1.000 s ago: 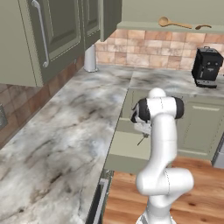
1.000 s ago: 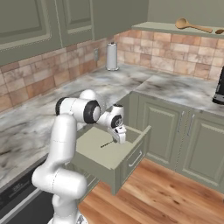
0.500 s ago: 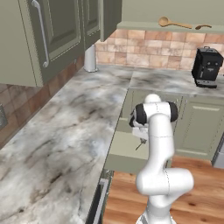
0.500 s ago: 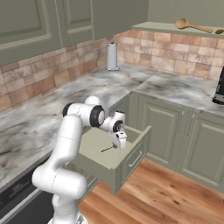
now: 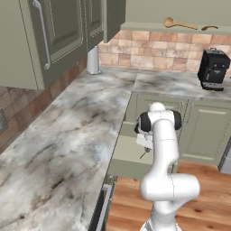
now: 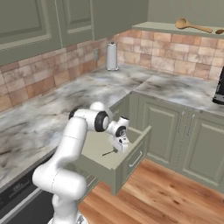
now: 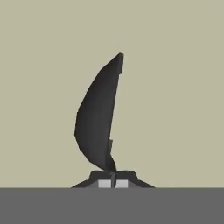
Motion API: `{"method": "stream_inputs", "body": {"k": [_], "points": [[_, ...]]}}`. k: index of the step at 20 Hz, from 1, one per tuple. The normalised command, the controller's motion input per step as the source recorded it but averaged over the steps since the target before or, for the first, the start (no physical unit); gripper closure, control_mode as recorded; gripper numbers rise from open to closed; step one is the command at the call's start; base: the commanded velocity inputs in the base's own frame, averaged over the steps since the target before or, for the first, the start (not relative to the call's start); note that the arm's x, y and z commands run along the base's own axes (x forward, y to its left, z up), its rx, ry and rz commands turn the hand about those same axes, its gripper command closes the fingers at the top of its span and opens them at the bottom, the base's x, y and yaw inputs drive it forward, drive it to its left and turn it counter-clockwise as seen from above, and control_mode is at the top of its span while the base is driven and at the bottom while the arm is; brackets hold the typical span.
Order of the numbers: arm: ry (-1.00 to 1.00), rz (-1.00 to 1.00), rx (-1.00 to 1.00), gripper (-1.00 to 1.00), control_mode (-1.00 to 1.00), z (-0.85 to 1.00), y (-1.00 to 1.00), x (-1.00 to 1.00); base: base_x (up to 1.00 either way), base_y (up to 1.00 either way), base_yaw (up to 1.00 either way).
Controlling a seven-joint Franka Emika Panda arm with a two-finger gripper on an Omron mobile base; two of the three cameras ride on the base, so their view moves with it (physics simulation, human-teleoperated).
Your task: Organize the utensils by type. Pick up the wooden spoons from the counter and place them in the open cabinet. Then pick up the metallic utensils from the counter and place them in the open drawer.
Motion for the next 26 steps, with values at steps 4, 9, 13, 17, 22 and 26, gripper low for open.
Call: {"method": "stream_inputs", "body": {"k": [4, 9, 13, 17, 22, 26], "points": [[0.0, 0.02, 0.02, -1.0, -1.0, -0.23, 0.0, 0.03, 0.0, 0.0, 0.0], [0.0, 0.02, 0.0, -1.0, -1.0, 0.0, 0.0, 0.0, 0.0, 0.0, 0.0], [0.0, 0.02, 0.0, -1.0, -1.0, 0.16, 0.0, 0.0, 0.0, 0.0, 0.0], [0.01, 0.03, 0.02, -1.0, -1.0, 0.29, 0.0, 0.0, 0.0, 0.0, 0.0], [0.0, 0.04, 0.05, -1.0, -1.0, 0.52, 0.0, -0.09, 0.0, 0.0, 0.0], [-0.04, 0.09, 0.06, -1.0, -1.0, 0.67, 0.0, -0.26, 0.0, 0.0, 0.0]]}}
